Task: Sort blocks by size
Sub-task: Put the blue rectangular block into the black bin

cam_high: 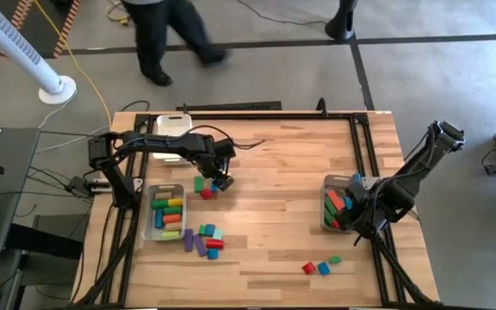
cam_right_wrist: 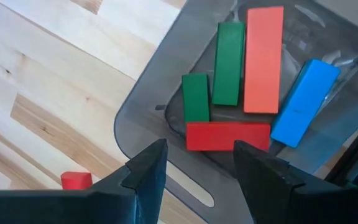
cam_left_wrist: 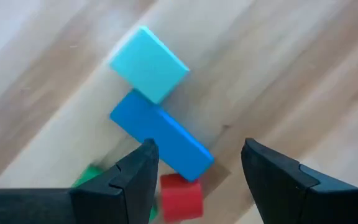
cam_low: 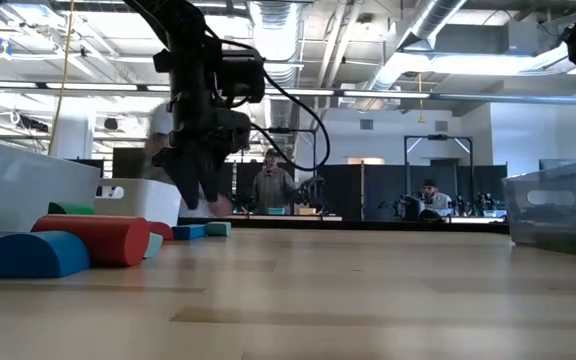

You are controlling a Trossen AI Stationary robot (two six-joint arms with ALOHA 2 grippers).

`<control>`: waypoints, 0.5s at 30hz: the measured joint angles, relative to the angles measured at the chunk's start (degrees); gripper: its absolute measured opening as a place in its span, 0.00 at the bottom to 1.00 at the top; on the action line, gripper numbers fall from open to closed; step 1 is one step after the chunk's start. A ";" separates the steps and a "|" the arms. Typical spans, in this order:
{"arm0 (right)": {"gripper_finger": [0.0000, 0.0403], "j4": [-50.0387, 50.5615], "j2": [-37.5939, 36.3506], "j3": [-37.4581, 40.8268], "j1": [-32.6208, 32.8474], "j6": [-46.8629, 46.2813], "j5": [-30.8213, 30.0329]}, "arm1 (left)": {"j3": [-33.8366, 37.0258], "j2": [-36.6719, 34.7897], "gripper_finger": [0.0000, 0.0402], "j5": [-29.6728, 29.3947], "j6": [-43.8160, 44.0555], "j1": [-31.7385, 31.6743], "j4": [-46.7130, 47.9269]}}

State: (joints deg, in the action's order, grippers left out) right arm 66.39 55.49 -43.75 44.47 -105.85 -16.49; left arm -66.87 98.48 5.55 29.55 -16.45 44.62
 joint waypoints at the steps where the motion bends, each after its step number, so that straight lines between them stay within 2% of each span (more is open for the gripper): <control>1: 0.53 0.04 0.02 0.00 0.00 0.05 -0.25 | 0.00 0.02 0.55 -1.05 0.67 0.00 0.08; 7: 0.53 0.45 0.01 0.00 0.00 0.96 -1.57 | 0.02 0.02 0.55 -3.97 3.73 0.00 2.33; 15: 0.53 0.92 0.02 0.00 0.00 1.48 -1.84 | 0.71 0.02 0.55 -3.99 6.49 0.11 0.20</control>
State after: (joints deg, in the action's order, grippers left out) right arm 67.31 55.51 -43.75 44.47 -104.37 -18.33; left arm -66.16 98.50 1.56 36.04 -16.34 44.82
